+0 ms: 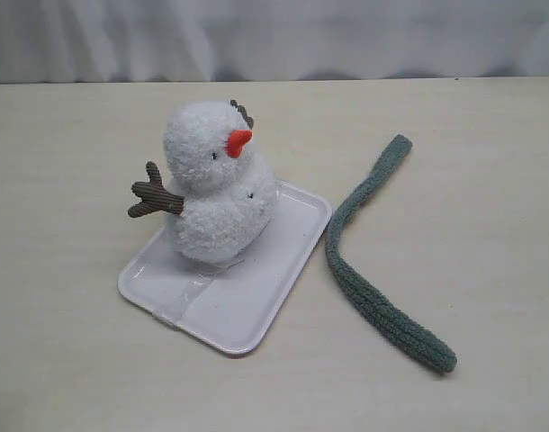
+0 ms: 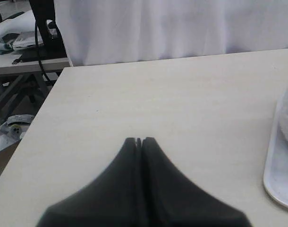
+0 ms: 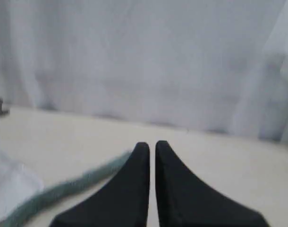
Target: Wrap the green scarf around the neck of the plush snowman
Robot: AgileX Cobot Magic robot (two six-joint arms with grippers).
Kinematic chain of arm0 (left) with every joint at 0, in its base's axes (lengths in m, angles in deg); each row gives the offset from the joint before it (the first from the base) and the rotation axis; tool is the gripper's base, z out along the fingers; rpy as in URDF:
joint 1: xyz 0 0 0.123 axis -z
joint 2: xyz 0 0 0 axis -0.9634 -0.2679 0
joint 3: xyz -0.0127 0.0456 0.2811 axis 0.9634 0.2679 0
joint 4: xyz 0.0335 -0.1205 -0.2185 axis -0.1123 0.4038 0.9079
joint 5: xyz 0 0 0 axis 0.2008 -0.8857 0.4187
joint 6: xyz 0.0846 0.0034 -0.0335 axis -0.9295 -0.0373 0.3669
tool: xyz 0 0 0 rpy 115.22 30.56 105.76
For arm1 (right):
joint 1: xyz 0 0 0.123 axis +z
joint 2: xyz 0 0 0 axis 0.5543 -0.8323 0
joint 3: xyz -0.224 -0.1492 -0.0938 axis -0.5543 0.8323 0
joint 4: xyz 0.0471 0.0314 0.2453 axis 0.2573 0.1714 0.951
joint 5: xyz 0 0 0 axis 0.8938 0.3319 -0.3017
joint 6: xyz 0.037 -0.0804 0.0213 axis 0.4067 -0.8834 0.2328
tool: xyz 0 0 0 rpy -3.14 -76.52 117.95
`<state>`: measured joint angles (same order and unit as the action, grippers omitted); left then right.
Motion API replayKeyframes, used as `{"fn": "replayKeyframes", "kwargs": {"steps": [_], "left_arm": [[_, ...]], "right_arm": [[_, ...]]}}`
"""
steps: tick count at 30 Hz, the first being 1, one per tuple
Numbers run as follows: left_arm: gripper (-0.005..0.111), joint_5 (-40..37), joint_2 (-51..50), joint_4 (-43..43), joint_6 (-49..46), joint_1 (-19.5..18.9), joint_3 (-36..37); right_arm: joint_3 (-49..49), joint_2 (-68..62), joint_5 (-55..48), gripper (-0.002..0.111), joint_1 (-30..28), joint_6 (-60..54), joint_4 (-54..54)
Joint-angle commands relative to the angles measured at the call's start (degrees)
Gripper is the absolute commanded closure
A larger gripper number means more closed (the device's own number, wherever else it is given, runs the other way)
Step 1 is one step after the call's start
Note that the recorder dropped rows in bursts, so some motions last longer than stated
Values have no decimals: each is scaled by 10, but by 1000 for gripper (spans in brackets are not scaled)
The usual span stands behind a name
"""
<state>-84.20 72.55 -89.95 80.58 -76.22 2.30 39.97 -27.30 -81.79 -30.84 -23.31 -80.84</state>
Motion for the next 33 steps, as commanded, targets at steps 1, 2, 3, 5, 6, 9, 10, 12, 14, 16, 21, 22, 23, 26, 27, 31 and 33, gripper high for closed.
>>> {"fn": "replayKeyframes", "kwargs": {"steps": [1, 2, 3, 5, 6, 9, 10, 12, 14, 16, 21, 22, 23, 26, 27, 31, 33], "left_arm": [[107, 7, 1, 1, 1, 4, 1], [107, 7, 1, 1, 1, 4, 1], [107, 7, 1, 1, 1, 4, 1], [107, 7, 1, 1, 1, 4, 1], [107, 7, 1, 1, 1, 4, 1], [107, 7, 1, 1, 1, 4, 1], [107, 7, 1, 1, 1, 4, 1], [107, 7, 1, 1, 1, 4, 1], [107, 7, 1, 1, 1, 4, 1], [107, 7, 1, 1, 1, 4, 1], [107, 7, 1, 1, 1, 4, 1], [107, 7, 1, 1, 1, 4, 1], [107, 7, 1, 1, 1, 4, 1], [107, 7, 1, 1, 1, 4, 1], [107, 7, 1, 1, 1, 4, 1], [107, 7, 1, 1, 1, 4, 1], [107, 7, 1, 1, 1, 4, 1]], "right_arm": [[0, 3, 213, 104, 0, 73, 3], [0, 3, 262, 104, 0, 123, 3], [0, 3, 289, 104, 0, 177, 3], [0, 3, 322, 104, 0, 285, -14], [-10, 3, 318, 104, 0, 298, -27], [-75, -6, 226, 104, 0, 316, -51], [-109, -22, 164, 103, 0, 316, -51], [-170, -62, 54, 98, 0, 315, -51], [-233, -118, -34, 89, 0, 295, -51], [-293, -176, -115, 79, 0, 269, -51], [-408, -350, -299, 53, 0, 165, 8], [-423, -377, -323, 52, 0, 129, 35], [-440, -410, -342, 50, 0, 81, 72], [-482, -496, -390, 50, 0, -52, 203], [-490, -526, -403, 50, 0, -94, 252], [-495, -630, -434, 50, 0, -233, 389], [-495, -681, -449, 50, 0, -286, 443]]}}
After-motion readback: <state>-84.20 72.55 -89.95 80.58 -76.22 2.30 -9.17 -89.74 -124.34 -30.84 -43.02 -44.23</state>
